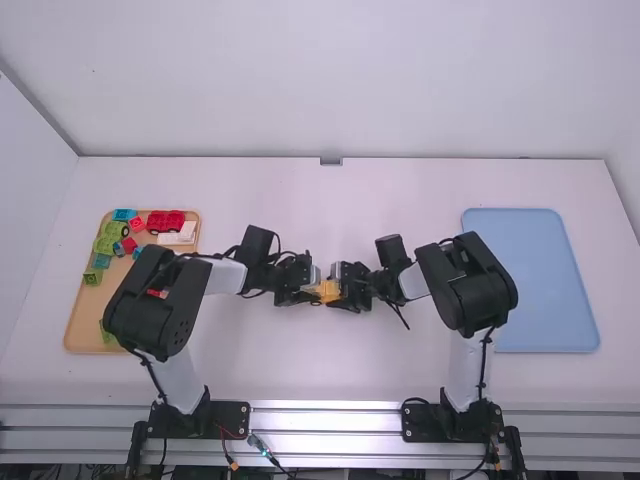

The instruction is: Assemble lego blocks to make yellow taxi

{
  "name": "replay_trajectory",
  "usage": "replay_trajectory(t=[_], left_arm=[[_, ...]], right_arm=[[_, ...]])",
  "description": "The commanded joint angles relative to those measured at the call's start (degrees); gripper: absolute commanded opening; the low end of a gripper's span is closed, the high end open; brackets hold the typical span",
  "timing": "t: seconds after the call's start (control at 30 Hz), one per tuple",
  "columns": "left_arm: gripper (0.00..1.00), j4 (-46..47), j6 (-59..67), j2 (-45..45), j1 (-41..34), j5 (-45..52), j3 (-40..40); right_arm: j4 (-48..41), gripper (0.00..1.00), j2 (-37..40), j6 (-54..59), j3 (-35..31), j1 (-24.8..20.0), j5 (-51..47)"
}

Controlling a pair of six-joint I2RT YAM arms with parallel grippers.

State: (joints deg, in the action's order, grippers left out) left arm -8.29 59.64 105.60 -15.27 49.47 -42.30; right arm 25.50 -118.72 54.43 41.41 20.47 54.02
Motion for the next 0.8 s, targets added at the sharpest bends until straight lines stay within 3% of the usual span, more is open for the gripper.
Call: replay_trajectory(t=[0.0,0.13,0.23,0.7,0.77], left_arm=[[0.41,0.09,0.15,0.50,-0.15,0.46,0.48],[0.22,-0.61,0.13,0.50,-0.17,0.42,0.48],[0.18,-0.74,0.15,0.50,-0.17,0.42,0.48],[0.18,-2.32,0.37,0.50,-0.26,-1.64,0.48],[0.24,-2.23,0.15,0.50,-0.57,-2.14,0.48]], right_arm=[[-0.42,0.54,-0.98,-0.22,0.63,0.15,0.15],[-0.42,0.54,-0.98,-0.22,0.63,0.15,0.15],[-0.42,0.54,-0.98,-0.22,0.63,0.15,0.15],[-0.44,0.54,-0.98,-0.24,0.63,0.15,0.17],[-0.44,0.54,-0.98,-0.24,0.63,0.15,0.20]])
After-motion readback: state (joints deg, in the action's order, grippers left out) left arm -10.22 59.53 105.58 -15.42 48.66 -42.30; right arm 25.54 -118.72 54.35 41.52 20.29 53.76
